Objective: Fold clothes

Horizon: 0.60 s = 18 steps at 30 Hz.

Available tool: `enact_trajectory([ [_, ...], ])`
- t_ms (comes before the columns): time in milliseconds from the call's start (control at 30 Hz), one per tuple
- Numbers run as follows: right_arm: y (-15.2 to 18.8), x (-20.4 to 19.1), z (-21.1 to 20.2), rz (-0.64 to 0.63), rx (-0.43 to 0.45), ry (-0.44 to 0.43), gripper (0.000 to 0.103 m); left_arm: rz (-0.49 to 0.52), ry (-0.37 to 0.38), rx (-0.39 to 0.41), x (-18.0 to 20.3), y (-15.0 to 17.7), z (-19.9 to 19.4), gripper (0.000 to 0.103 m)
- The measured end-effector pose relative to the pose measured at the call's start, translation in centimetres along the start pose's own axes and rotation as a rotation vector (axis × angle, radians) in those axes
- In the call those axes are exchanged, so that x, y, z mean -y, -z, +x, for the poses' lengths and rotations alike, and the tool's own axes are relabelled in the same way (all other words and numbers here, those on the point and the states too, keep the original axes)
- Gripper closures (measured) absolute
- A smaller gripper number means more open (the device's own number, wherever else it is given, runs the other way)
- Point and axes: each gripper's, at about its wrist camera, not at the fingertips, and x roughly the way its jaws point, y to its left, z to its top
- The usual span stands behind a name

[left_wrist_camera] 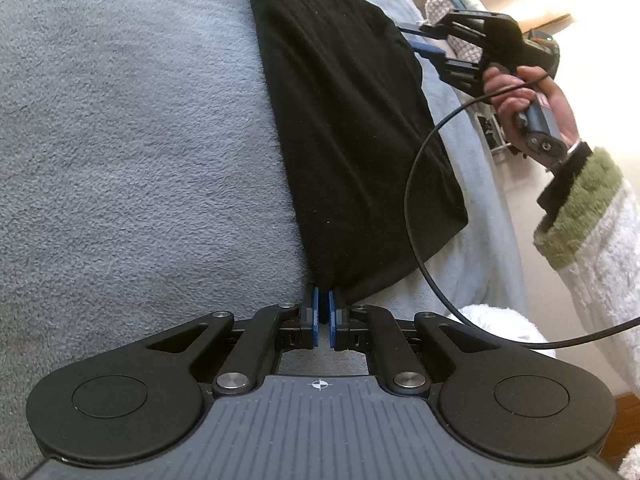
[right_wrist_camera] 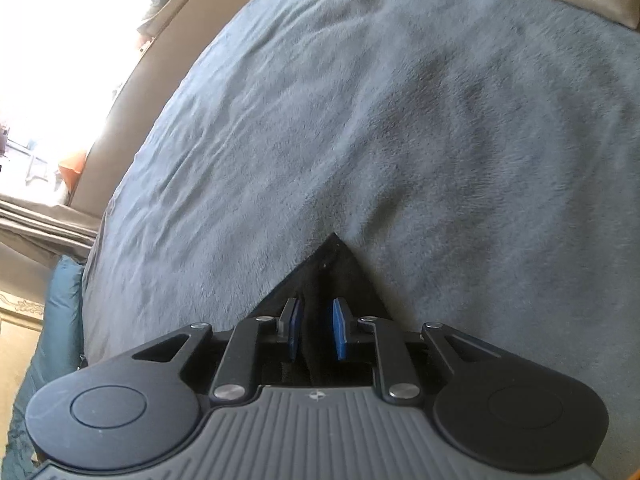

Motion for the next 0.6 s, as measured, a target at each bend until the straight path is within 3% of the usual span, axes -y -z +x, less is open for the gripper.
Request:
enact_trajectory([
  [167,-0.2,-0.5,1.0,-0.019,-0.005,0.024,0.084,-0.003,0.015,-0.001,-0.4,0.5,-0.5,0.097],
  [200,-0.1,-0.6,1.0,-0.032,0.003,0.028,0.088,-0.003,0.015,0.000,-0.4,0.8,-0.7,0.097],
  [233,-0.1,-0.8,1.0,-0.044,0.011,0.031,0.102,-0.003,0.016,0.001,-0.4,1.0,-0.9,0.097],
  [600,0.4,-2.8,1.0,-0.297,0.155,0.148,0.102,-0.001,0.005,0.001,0.4,3.0,-1.6,0.097],
])
